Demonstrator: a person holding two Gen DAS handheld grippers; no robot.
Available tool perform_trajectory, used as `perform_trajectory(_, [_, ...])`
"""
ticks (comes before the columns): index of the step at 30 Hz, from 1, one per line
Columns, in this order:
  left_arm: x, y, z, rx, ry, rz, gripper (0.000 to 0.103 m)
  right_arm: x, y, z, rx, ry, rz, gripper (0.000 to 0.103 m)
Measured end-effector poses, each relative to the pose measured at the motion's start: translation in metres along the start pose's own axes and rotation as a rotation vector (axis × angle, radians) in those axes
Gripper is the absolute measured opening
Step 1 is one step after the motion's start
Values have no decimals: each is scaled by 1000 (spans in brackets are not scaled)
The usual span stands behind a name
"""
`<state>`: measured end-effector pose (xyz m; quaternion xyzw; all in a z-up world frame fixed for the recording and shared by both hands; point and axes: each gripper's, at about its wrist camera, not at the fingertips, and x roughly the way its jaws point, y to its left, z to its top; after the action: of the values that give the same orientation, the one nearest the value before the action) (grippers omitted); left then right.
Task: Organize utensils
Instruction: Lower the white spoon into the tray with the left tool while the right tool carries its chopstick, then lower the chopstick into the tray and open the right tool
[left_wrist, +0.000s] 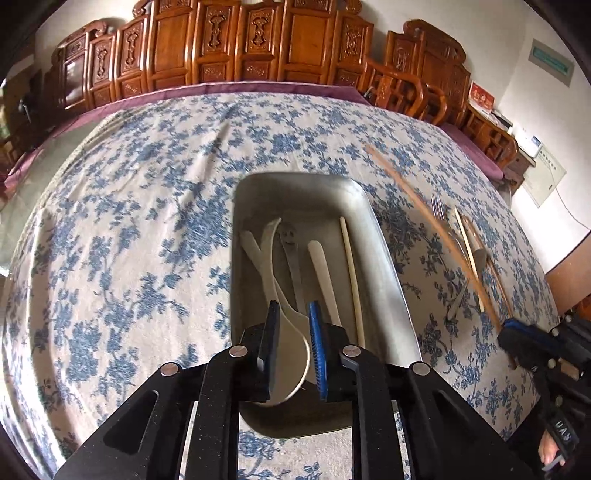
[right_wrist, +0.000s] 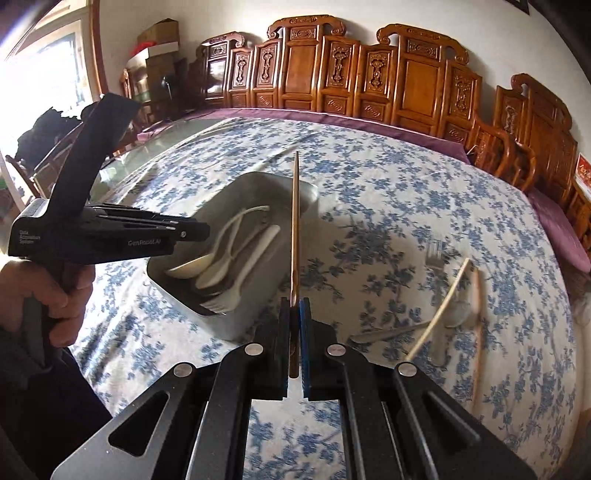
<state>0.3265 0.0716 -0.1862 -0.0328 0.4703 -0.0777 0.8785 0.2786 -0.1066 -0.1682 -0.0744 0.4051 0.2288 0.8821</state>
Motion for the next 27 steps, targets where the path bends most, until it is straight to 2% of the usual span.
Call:
perform_trajectory(13, [-26, 26, 10, -26, -67, 47, 17, 28, 29, 14, 30, 53, 76, 6])
perform_trajectory(27, [-28, 36, 14, -46, -76, 62, 18, 63, 37, 32, 113, 115, 119, 6])
